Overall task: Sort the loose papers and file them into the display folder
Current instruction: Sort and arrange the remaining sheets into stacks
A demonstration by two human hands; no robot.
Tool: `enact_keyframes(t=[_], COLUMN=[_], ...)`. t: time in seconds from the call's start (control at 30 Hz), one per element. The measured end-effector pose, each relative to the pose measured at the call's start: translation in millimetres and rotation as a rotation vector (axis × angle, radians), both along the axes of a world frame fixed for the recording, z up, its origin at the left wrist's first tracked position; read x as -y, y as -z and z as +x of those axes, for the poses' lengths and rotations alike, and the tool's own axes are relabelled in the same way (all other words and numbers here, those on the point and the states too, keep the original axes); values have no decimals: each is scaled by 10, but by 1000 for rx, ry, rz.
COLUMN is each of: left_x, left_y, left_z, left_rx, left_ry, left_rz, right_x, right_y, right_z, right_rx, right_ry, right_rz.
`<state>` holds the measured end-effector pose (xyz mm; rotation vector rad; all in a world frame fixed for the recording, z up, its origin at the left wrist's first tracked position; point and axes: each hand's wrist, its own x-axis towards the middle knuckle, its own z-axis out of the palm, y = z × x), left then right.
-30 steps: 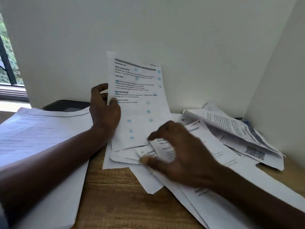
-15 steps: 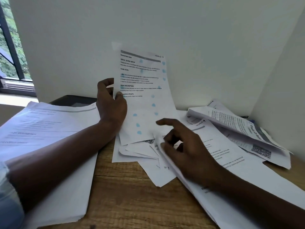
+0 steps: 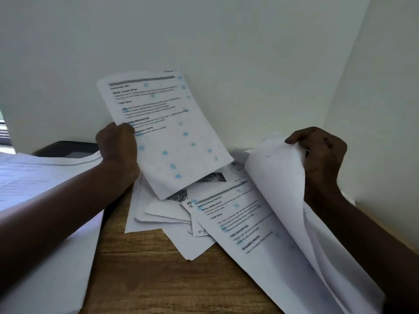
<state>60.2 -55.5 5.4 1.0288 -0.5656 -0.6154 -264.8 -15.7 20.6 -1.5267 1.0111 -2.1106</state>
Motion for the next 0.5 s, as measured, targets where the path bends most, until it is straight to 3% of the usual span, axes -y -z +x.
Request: enact_keyframes(t=[0.2,0.3,0.4,0.5], left_x=[-154,-224,-359,-496], left_y=[21,66,24,-63], left_z=[-210,-275,-363,-400], left_rx=[238,395,575,738], left_ry=[387,617,936,1232], left_rz=[299,429,567,690], right_x=[37,24,15,14], right_y=[-49,3,116,152], right_z=[-67,-16,65,100], right_rx=[-13,-123,-283,-409], right_ry=[4,-57,-266,-571], right_rz=[-105,-97,31,290])
